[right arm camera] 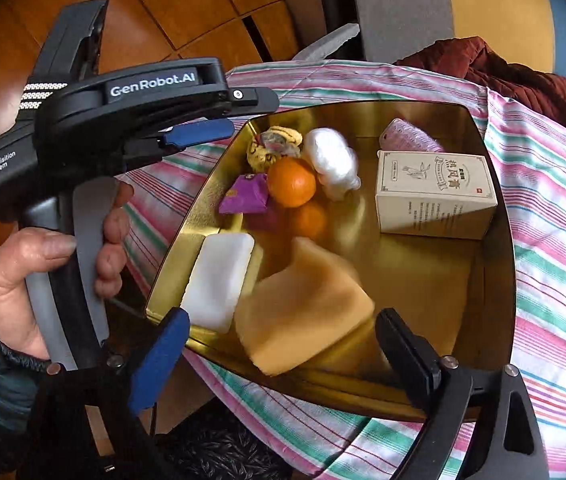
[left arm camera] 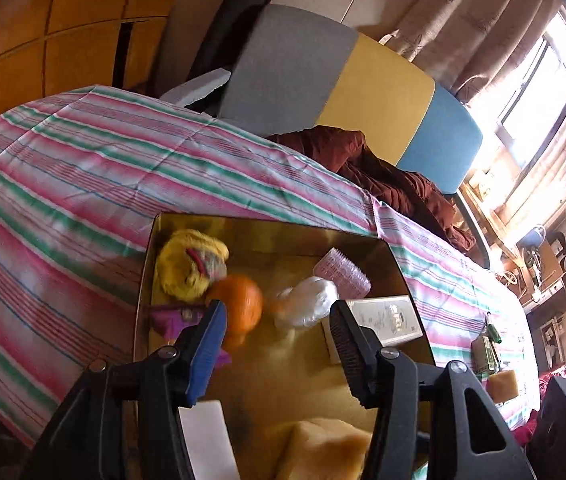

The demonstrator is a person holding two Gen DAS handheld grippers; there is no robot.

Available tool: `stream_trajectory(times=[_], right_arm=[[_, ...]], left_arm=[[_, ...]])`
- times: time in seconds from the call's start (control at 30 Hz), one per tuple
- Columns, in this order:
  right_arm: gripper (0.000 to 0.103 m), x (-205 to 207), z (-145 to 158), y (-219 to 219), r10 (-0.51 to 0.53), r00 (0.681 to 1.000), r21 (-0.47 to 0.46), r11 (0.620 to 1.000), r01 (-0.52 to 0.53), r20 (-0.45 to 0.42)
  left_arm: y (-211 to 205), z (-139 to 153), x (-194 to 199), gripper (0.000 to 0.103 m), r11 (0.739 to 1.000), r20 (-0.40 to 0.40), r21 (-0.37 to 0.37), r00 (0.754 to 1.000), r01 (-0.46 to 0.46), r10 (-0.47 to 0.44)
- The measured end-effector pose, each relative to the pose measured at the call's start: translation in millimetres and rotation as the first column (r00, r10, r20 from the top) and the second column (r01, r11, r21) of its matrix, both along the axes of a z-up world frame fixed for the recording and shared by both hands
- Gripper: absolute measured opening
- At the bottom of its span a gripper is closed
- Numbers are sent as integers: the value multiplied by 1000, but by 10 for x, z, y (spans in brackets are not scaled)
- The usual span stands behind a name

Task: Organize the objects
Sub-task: 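Place orange in gold tray with left tool while right tool places sponge, then move both tools back toward the green box and snack packets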

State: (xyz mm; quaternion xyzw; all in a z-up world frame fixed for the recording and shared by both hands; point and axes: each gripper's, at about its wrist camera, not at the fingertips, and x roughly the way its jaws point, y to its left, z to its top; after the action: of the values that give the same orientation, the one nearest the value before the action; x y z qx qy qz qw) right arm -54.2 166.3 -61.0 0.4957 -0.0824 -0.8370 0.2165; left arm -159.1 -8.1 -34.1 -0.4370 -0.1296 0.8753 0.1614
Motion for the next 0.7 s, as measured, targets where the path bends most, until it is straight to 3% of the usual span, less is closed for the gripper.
stream_trajectory(times=[0.23, 0.4, 0.7], right_arm=[[102, 72, 11, 66, -40, 999, -16, 999, 40, -3], [103, 124, -14, 58, -92, 995, 26, 995, 93, -24], [103, 299, 78, 123, -184, 969, 125, 971, 205, -163]], left_arm=[[-116, -104, 401, 54, 998, -2, -45, 999, -33, 33], [-131, -167, 650, 54, 994, -7, -101, 999, -42, 42], [4, -199, 912, 54, 980, -34, -194, 999, -38, 32]])
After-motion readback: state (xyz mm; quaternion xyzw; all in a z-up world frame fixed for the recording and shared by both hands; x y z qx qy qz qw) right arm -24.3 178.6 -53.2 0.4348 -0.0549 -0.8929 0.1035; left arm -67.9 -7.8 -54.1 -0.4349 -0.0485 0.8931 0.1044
